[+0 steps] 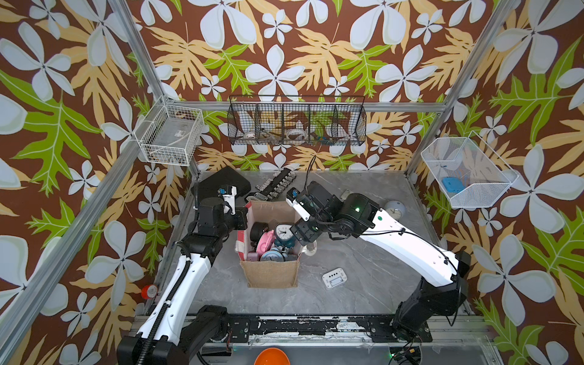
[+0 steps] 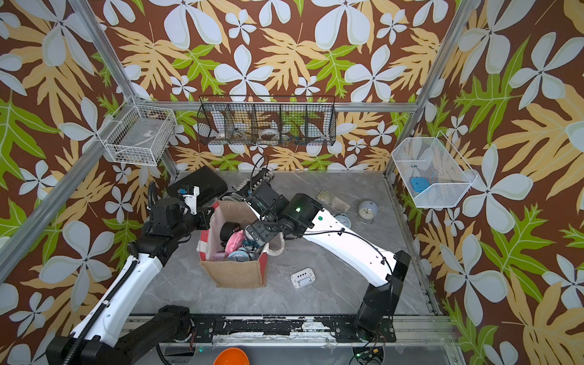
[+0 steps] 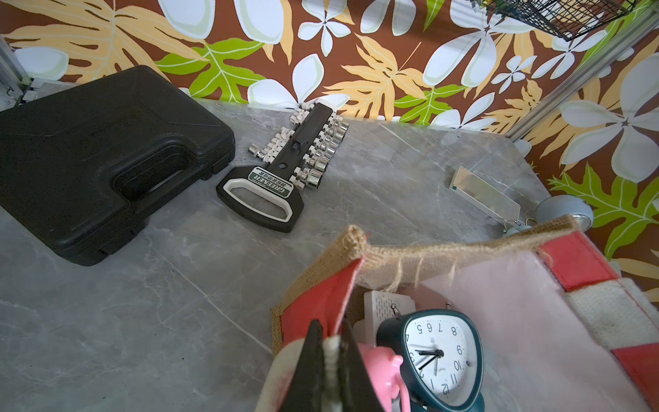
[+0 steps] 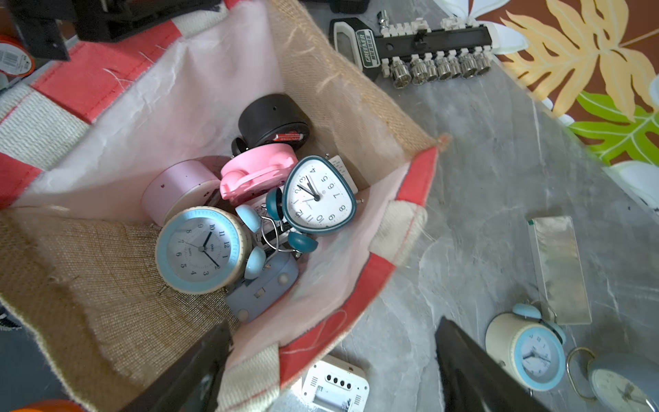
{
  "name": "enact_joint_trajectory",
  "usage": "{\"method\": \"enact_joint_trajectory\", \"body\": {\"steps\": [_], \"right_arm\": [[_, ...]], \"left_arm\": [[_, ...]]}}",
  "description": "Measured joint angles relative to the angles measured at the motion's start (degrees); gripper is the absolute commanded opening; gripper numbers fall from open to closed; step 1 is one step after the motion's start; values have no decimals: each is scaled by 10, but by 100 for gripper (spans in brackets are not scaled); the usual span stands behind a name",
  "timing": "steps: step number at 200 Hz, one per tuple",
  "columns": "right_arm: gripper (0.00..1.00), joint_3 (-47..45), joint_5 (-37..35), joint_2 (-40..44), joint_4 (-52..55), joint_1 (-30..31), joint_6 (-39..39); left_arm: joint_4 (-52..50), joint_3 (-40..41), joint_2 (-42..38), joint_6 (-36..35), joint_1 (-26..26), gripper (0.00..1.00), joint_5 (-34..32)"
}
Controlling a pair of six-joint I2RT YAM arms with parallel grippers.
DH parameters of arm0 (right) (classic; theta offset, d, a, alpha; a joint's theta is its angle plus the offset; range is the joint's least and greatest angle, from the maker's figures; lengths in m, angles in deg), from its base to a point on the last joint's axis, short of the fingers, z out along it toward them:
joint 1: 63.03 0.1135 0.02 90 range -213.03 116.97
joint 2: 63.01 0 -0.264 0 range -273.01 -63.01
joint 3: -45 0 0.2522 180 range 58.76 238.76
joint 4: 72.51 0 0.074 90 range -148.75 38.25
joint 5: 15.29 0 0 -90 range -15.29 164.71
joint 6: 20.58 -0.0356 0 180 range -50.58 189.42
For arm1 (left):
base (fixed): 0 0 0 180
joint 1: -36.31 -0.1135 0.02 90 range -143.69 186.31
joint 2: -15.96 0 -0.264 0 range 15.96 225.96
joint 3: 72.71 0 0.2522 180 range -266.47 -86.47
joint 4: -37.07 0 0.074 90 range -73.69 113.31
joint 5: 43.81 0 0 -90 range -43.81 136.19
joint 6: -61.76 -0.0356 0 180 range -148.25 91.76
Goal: Put the alarm clock into the canvas bag
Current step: Pick up the alarm from the center of the board.
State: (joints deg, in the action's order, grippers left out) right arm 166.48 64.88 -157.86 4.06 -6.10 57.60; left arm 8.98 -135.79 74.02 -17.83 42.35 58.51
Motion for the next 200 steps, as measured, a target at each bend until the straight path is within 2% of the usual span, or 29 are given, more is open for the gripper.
{"method": "enact_joint_trajectory", "body": {"steps": [57,111,127,158,200], "right_arm": [[89,-108,-29,90,-11,-27,-28],[95,-237,-38,181,-5,-57,-5],[97,-277,-34,199,-7,-59,26],[93,-362,-4,222,-18,-58,101],[99,-477,40,264,-47,-38,276]], "left_arm": [[0,0,0,0,0,0,0],[0,0,0,0,0,0,2],[0,0,0,0,0,0,2],[0,1,-2,0,0,0,2],[1,2,-2,1,0,0,2]]}}
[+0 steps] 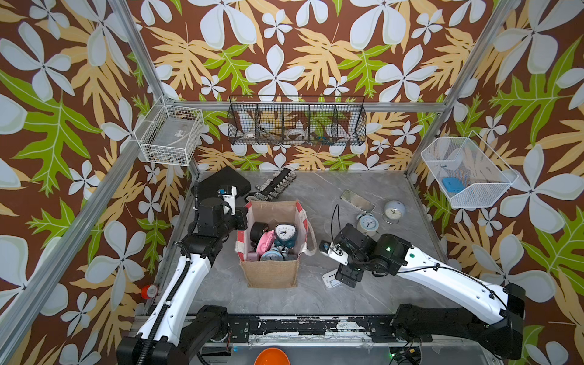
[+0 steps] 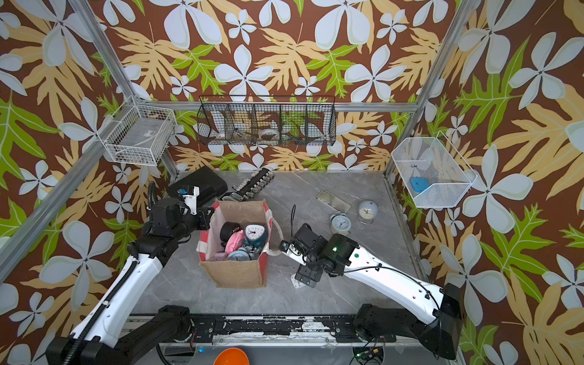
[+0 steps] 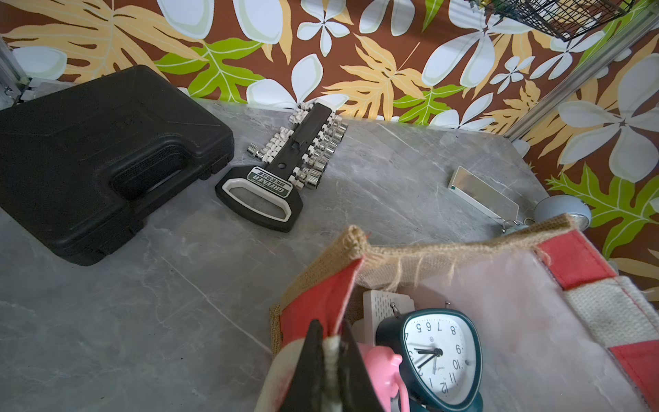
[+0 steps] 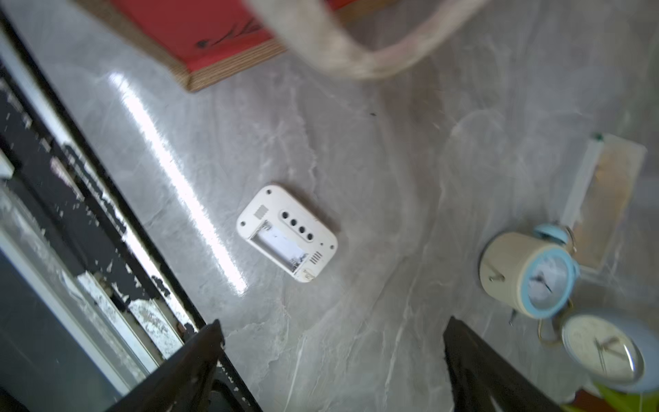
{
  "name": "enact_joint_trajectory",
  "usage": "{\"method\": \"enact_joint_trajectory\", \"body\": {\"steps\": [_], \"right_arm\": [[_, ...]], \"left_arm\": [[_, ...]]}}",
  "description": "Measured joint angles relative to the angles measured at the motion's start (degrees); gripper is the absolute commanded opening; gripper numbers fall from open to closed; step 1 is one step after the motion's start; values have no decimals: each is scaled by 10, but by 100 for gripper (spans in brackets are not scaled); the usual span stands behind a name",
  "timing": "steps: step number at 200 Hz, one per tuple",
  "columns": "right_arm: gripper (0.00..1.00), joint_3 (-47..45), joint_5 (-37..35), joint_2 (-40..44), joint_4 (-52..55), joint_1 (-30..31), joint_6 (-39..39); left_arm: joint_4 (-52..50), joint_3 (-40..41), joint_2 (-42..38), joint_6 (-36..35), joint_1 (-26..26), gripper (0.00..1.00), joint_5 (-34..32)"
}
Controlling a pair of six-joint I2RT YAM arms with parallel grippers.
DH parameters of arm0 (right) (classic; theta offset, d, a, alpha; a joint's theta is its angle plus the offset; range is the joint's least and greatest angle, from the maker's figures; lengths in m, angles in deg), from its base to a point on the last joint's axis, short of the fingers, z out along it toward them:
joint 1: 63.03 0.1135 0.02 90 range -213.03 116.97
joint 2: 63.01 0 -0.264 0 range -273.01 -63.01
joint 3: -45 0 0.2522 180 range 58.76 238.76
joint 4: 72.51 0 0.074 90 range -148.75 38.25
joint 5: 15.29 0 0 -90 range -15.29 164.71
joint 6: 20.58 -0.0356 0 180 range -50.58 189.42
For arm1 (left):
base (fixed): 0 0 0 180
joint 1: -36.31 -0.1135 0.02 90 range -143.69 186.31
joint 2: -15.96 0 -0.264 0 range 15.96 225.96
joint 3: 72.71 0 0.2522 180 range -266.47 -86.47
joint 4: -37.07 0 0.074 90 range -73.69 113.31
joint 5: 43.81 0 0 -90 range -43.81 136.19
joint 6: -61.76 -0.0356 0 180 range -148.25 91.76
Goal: Put the alarm clock into the canvas bag
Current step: Pick up the alarm from the center of the board.
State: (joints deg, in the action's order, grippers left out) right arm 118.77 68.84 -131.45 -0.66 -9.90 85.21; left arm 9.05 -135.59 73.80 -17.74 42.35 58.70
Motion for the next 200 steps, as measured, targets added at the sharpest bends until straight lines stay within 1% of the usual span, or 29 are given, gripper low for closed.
{"method": "enact_joint_trajectory", "body": {"steps": [17,30,53,75,138,200], "right_arm": [[100,-38,-2,-5,0,-1,64],[100,-48,2,-23,-1,0,106],[100,-64,24,-57,-26,1,156],[99,-89,28,-85,-54,1,193],[97,-119,33,-148,-153,-4,243],[93,-120,56,-190,-196,-24,267]], "left_arm": [[0,0,0,0,0,0,0],[0,0,-1,0,0,0,0],[-1,0,-3,0,0,0,0],[-1,0,-3,0,0,0,0],[-2,0,-4,0,0,0,0],[-2,0,-4,-1,0,0,-2]]}}
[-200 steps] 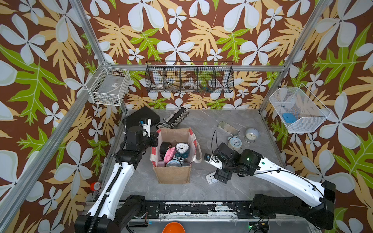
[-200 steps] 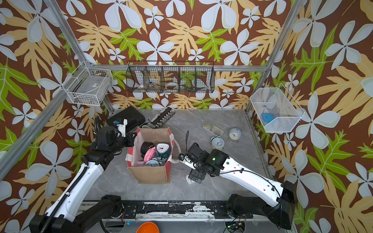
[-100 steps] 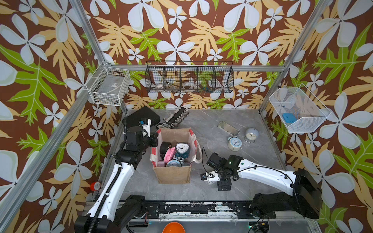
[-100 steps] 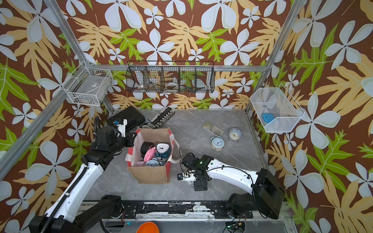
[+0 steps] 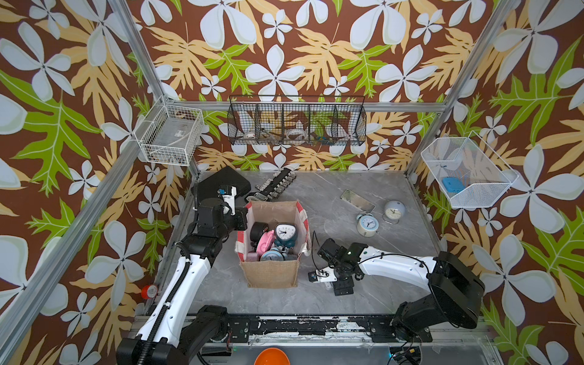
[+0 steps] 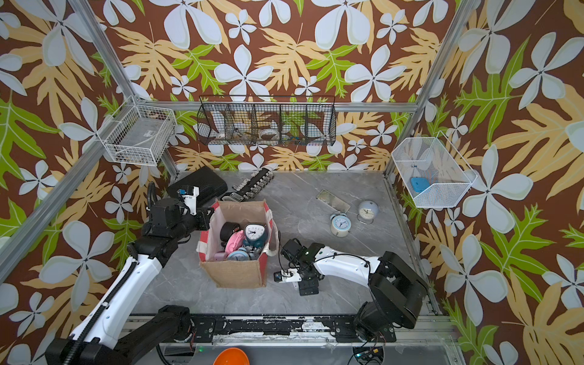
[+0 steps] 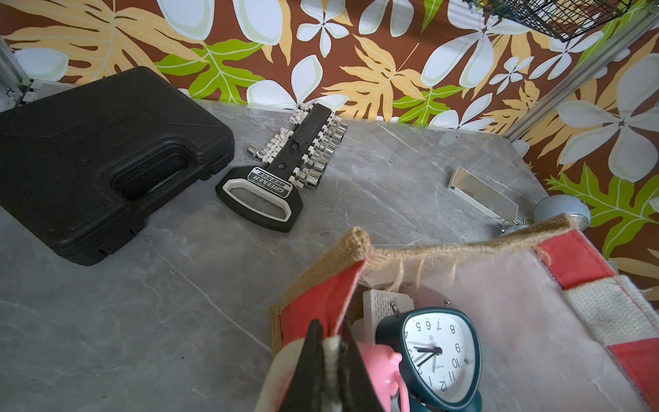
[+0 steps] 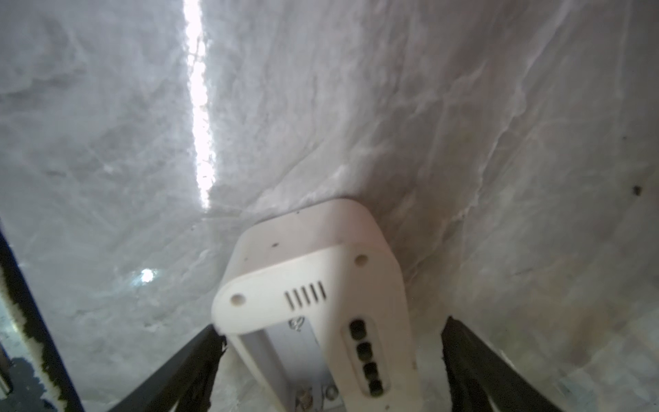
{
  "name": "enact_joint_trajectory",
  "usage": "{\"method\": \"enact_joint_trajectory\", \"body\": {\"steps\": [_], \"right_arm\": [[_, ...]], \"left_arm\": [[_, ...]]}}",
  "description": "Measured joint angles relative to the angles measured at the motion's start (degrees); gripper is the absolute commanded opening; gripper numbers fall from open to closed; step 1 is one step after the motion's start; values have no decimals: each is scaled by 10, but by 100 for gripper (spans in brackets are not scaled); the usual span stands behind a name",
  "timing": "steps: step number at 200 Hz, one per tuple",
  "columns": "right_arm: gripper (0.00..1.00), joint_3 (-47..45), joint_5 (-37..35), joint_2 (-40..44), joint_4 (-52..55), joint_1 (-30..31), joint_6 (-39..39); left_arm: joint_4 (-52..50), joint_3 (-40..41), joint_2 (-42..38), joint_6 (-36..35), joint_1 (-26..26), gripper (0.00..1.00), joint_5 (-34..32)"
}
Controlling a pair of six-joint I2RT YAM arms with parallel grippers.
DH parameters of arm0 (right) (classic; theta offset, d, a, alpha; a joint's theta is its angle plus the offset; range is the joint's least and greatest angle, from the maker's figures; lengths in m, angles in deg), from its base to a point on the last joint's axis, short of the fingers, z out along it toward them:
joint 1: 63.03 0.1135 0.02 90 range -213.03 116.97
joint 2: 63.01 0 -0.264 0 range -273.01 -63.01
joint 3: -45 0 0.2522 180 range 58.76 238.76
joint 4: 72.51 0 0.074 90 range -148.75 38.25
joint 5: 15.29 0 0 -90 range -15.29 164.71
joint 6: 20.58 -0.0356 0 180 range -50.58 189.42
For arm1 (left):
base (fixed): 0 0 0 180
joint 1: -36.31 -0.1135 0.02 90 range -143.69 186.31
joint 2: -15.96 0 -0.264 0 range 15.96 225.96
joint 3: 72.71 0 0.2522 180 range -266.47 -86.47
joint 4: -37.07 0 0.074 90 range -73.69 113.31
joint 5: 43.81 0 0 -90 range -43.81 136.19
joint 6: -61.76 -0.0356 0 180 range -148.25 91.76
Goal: Put the alarm clock into the canvas bag
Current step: Pick up the alarm from the center of the board.
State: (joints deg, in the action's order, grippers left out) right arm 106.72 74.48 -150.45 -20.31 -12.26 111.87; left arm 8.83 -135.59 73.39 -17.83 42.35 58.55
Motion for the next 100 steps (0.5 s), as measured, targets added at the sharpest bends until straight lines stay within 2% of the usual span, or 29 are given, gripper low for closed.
{"method": "enact_joint_trajectory", "body": {"steps": [37,59,100], "right_arm": [[85,0,3,-20,-4,-2,2],[74,4,11,-27,2,-4,2],[59,10,15,-32,6,-9,2]], "left_arm": [[0,0,0,0,0,0,-1],[0,0,0,0,0,0,-1],[0,0,0,0,0,0,-2]]}}
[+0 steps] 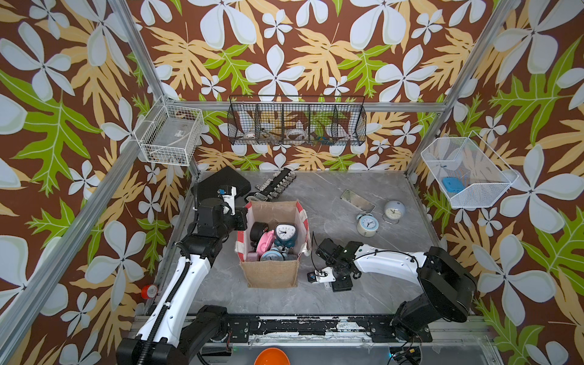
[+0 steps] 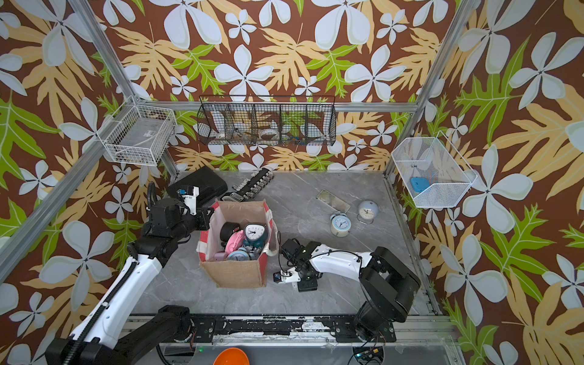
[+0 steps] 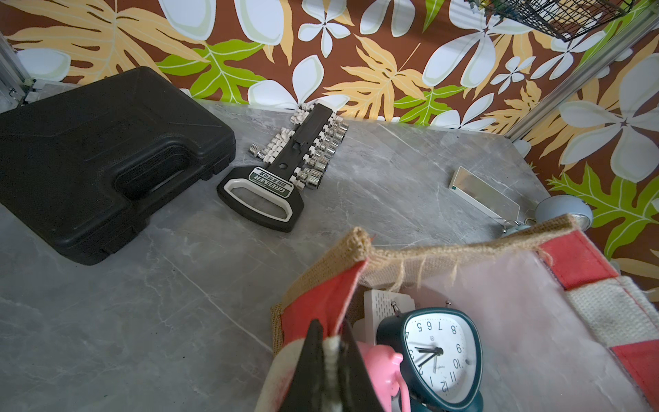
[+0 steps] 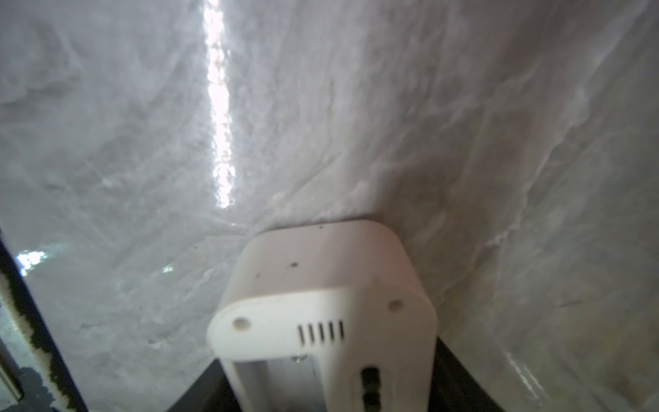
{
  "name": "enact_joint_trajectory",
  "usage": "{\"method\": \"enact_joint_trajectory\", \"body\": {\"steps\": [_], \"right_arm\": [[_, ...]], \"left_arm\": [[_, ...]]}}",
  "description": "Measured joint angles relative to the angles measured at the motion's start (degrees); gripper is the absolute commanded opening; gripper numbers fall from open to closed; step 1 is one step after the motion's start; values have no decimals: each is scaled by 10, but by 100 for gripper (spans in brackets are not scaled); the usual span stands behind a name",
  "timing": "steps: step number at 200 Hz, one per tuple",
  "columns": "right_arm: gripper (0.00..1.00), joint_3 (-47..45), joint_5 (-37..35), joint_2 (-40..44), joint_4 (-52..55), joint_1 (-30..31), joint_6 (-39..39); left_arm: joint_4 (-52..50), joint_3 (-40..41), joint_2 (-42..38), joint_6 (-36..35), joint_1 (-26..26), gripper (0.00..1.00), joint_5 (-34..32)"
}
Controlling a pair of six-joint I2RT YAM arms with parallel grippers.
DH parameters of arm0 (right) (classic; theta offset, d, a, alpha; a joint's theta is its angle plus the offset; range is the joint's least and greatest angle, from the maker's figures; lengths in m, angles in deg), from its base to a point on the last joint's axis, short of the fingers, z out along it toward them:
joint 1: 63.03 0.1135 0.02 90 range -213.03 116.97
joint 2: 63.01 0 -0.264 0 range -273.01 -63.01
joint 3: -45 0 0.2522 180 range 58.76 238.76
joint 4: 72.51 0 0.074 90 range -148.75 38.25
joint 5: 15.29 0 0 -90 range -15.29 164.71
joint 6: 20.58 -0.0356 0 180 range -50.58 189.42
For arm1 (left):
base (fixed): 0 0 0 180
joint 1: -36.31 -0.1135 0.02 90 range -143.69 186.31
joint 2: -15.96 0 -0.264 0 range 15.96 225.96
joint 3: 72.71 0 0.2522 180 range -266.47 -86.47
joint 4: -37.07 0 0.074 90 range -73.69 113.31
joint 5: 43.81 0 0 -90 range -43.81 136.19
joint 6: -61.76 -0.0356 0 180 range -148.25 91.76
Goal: Put the alarm clock into the canvas bag
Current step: Pick up the alarm from the center of the board.
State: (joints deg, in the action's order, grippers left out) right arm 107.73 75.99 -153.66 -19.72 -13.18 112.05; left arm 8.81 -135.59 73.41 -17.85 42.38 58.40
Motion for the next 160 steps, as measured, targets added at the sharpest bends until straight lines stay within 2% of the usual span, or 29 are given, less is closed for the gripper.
{"method": "enact_joint_trajectory", "body": {"steps": [36,100,160], "right_arm": [[49,2,-4,7,-8,-6,-4],[49,12,-13,69,-1,-8,-21],[49,75,-28,142,36,-12,-48]], "left_arm": [[0,0,1,0,0,0,-1],[2,0,4,0,0,0,-1],[3,0,6,0,0,0,-1]]}}
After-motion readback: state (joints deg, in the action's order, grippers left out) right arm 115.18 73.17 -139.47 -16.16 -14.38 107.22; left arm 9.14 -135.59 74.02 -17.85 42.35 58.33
